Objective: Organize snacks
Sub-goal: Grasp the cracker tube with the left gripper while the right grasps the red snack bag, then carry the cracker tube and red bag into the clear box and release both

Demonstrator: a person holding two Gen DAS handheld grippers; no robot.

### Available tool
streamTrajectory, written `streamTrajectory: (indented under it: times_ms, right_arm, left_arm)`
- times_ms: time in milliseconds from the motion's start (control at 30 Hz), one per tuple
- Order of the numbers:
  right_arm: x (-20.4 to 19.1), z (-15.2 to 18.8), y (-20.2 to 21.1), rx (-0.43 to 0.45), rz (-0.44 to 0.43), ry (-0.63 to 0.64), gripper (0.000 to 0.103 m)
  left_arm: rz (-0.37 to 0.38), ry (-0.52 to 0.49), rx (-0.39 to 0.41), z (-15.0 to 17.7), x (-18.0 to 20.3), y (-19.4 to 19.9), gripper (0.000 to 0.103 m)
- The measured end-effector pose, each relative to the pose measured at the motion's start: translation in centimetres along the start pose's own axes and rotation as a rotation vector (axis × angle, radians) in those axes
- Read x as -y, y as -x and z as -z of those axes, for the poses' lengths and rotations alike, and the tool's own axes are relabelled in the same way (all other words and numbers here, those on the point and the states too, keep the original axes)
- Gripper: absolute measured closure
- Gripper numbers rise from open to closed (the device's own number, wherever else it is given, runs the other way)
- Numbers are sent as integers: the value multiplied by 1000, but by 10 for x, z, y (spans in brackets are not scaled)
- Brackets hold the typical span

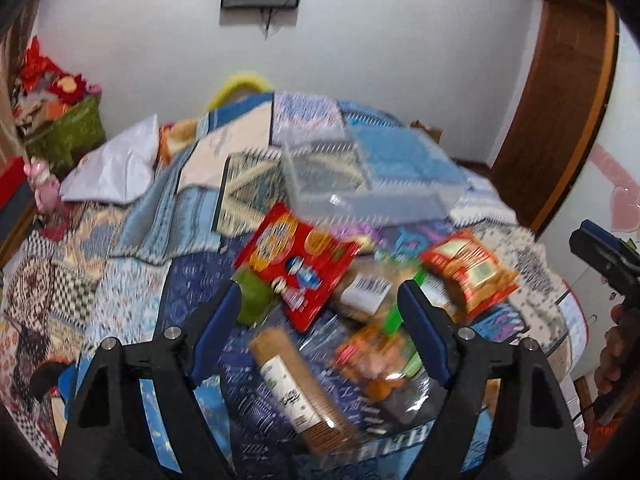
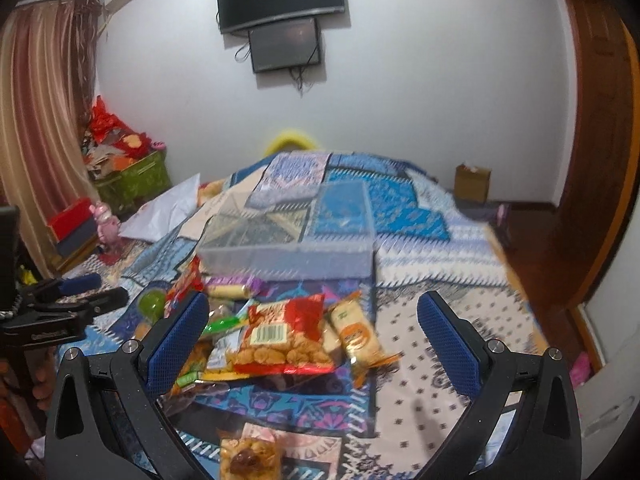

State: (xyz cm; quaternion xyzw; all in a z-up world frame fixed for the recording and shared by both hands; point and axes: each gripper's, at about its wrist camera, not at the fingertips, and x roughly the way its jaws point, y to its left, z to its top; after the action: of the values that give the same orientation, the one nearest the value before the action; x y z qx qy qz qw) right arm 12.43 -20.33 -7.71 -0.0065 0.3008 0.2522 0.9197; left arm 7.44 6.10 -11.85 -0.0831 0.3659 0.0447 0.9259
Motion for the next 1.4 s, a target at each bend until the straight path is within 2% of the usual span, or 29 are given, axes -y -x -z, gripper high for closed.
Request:
streamTrajectory:
  times_ms: [67,233,433,700,800,867,967,1100,1267,1400]
  right_arm:
    - [-1,2,-8,-28,-18,-1,3]
    - [-4,6,-33,-128,-57,-3,17]
    - [-6,10,-55,-198,-84,2,19]
    - [-13,11,-80,-263,-70,68,25]
    - [-12,13,-90,-301,-75,71,28]
    - [-11,15,-93,-315,-95,58,28]
    - [-10,18,-95,-330,-117,41,28]
    - [-9,21,-98,-343,-141,21,28]
    - [-12,20,-100,-339,-127,37,28]
    - [-12,21,-97,-315,-114,47,31]
  left_arm:
    - [-13,13,-32,7,-5,-8,23]
    - [-19,69,-119,19,-16,-27,30]
    - [-11,100,-198,34,-21,-44,32]
    - [12,157,-271,49,-24,-60,34]
    - [18,169,-266,50,-24,-62,38]
    - [8,173,-263,49,-26,-63,48]
    - [5,179,-265,50,-30,-66,53]
    - [3,179,-260,50,-32,-65,58]
    - [-2,164,-247,49,-28,-57,65]
    - [17,166,-231,47,-27,-51,67]
